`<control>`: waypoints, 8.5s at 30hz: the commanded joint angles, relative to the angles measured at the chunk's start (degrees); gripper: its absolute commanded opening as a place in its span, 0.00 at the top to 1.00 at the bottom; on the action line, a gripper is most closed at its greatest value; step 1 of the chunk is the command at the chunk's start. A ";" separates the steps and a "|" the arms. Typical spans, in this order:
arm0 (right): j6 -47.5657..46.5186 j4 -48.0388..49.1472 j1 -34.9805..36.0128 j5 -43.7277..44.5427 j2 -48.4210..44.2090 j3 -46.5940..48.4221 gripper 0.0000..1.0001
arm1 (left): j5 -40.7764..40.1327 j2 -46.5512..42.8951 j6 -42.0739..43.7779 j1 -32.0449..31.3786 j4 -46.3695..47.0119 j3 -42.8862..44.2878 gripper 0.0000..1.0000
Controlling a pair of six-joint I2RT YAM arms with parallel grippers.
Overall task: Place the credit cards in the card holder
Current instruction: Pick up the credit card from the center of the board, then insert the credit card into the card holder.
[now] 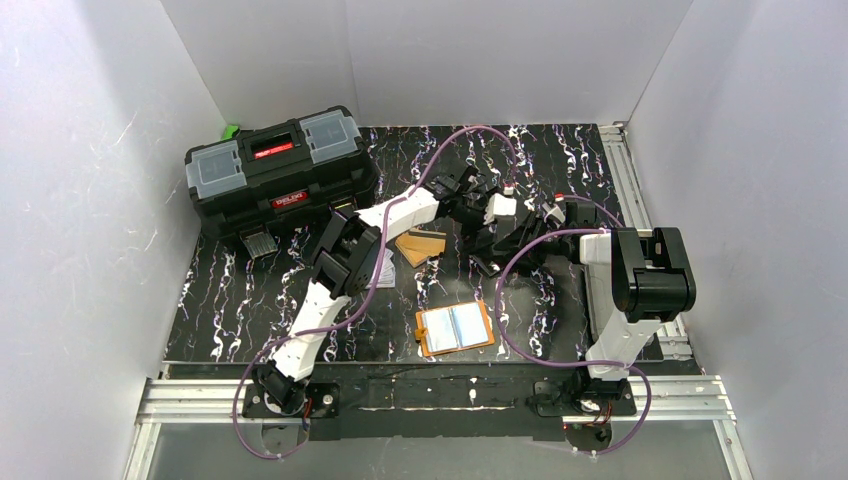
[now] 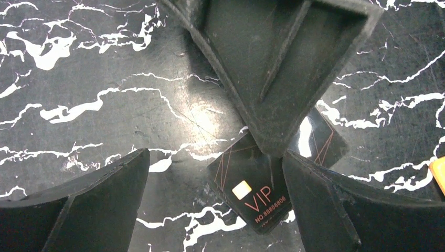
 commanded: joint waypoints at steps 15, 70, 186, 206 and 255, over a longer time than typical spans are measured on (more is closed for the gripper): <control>-0.21 0.73 -0.06 -1.12 0.46 0.74 0.42 | 3.74 0.74 10.54 2.36 -19.86 7.61 0.02; 0.81 2.26 2.44 2.16 -0.70 -2.30 0.54 | 1.06 2.25 4.20 1.02 -8.01 5.29 0.02; -0.60 3.77 21.64 2.89 -22.53 -20.43 0.99 | -3.74 -51.54 25.28 -3.03 17.21 -75.08 0.07; 2.26 10.42 20.18 -1.65 -22.98 -22.99 0.99 | -4.50 -51.66 24.61 -3.02 17.25 -75.29 0.08; 2.73 14.74 20.98 -3.25 -20.38 -23.97 0.99 | -5.44 -51.73 23.02 -3.13 18.10 -75.79 0.09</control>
